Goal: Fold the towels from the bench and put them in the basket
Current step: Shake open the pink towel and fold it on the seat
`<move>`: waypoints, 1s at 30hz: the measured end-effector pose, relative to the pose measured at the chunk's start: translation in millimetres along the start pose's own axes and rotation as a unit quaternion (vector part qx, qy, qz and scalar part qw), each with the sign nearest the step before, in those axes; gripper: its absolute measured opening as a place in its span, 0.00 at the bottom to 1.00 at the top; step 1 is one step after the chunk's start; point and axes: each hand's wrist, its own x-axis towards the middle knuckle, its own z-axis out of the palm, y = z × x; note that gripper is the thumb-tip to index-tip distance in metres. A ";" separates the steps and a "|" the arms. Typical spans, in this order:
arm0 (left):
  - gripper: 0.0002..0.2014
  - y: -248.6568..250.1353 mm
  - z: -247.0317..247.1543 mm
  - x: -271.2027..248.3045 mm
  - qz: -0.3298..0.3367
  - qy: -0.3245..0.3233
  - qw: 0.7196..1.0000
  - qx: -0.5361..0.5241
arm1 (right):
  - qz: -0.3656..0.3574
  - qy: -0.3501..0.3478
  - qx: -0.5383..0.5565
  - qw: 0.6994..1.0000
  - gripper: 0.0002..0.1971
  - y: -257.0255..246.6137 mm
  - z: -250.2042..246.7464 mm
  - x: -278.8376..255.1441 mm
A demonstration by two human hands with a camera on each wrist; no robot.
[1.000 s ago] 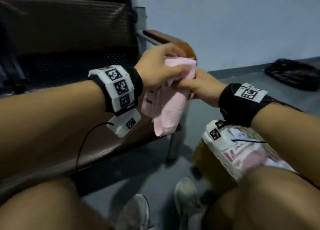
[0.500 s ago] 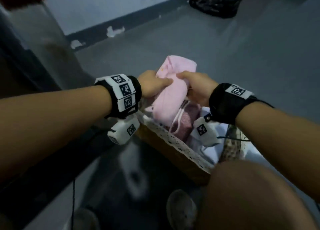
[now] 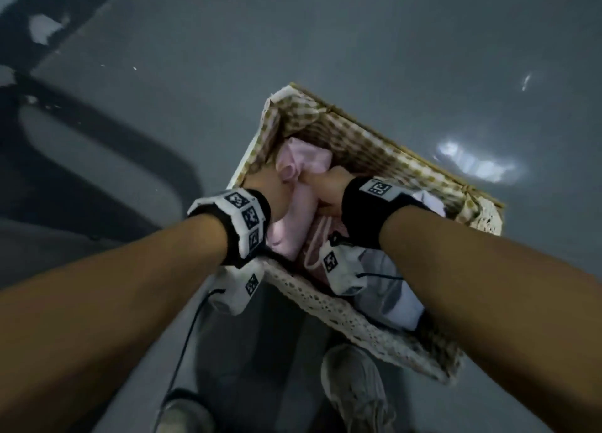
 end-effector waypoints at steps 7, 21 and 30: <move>0.20 26.7 -84.6 -22.7 0.013 0.072 0.996 -0.058 | -0.097 0.045 0.161 0.981 0.08 10.7 -89.9 -73.2; 0.20 52.2 -80.1 92.8 -0.054 0.028 0.998 -0.026 | 0.057 0.192 0.202 0.959 0.11 112.5 -229.5 -56.4; 0.10 63.6 -98.7 68.1 -0.059 0.055 0.956 -0.283 | 0.054 0.176 0.334 0.924 0.10 64.4 -235.6 -94.9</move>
